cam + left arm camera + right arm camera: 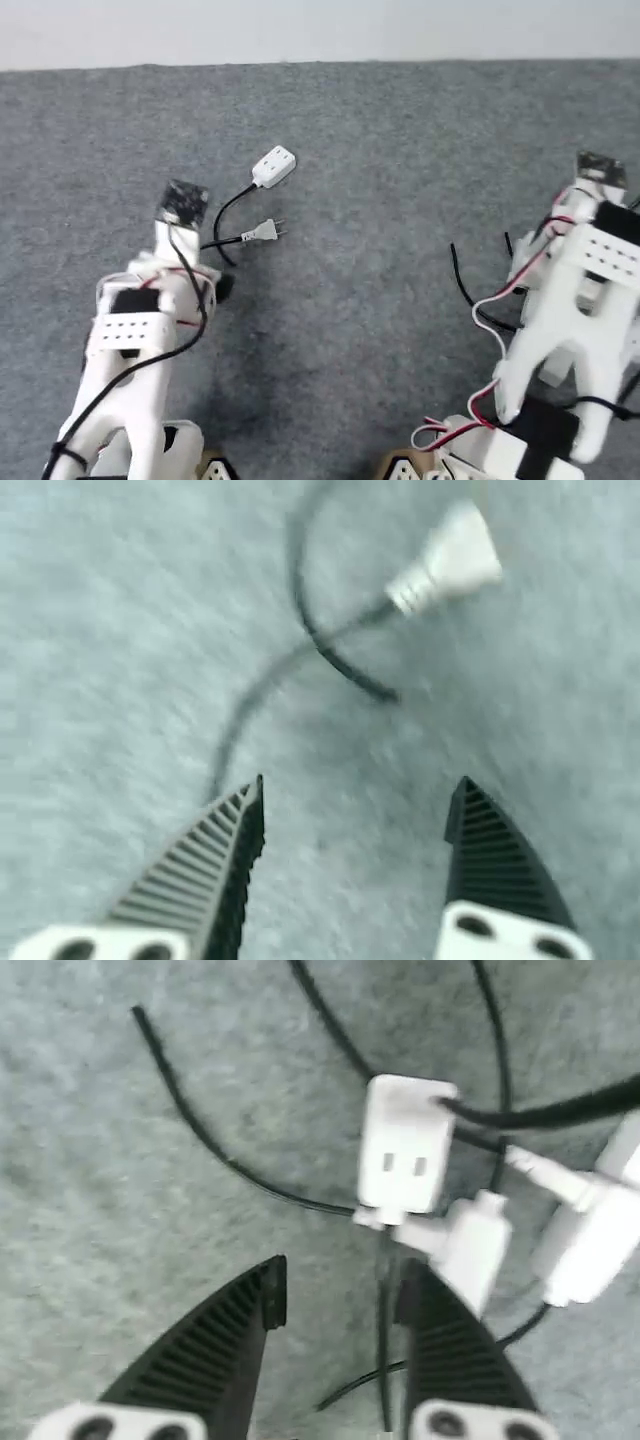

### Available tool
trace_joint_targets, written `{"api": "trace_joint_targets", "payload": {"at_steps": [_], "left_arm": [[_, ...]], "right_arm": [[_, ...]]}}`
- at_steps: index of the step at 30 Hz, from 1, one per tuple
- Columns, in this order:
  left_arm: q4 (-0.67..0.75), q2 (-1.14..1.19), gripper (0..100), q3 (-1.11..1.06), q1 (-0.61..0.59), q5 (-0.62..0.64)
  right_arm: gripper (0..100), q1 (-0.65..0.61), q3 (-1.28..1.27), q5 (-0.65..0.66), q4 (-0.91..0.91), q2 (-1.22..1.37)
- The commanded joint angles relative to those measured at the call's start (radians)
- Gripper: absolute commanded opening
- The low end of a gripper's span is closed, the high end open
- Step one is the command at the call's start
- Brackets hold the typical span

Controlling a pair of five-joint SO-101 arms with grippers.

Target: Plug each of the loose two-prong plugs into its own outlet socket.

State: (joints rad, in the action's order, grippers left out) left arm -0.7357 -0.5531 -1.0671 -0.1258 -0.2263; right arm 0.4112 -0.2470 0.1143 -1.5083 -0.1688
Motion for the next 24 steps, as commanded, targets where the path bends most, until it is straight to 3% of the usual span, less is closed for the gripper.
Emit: {"api": "trace_joint_targets", "payload": {"at_steps": [1,5,8,14,24], "left_arm": [[0.011,-0.017,28,0.12,-0.02,0.012],[-0.081,0.074,28,0.305,-0.015,0.011],[-0.169,0.239,28,0.495,-0.015,0.011],[-0.204,0.605,28,0.831,-0.002,0.008],[-0.207,1.057,28,1.262,0.084,0.005]], "right_arm": [[8.0,-0.122,-0.023,-0.058,0.007,0.001],[7.6,-0.309,-0.212,-0.127,0.186,-0.001],[7.6,-0.377,-0.321,-0.133,0.346,-0.004],[7.6,-0.386,-0.433,-0.13,0.561,-0.001],[7.6,-0.383,-0.453,-0.127,0.579,0.001]]}}
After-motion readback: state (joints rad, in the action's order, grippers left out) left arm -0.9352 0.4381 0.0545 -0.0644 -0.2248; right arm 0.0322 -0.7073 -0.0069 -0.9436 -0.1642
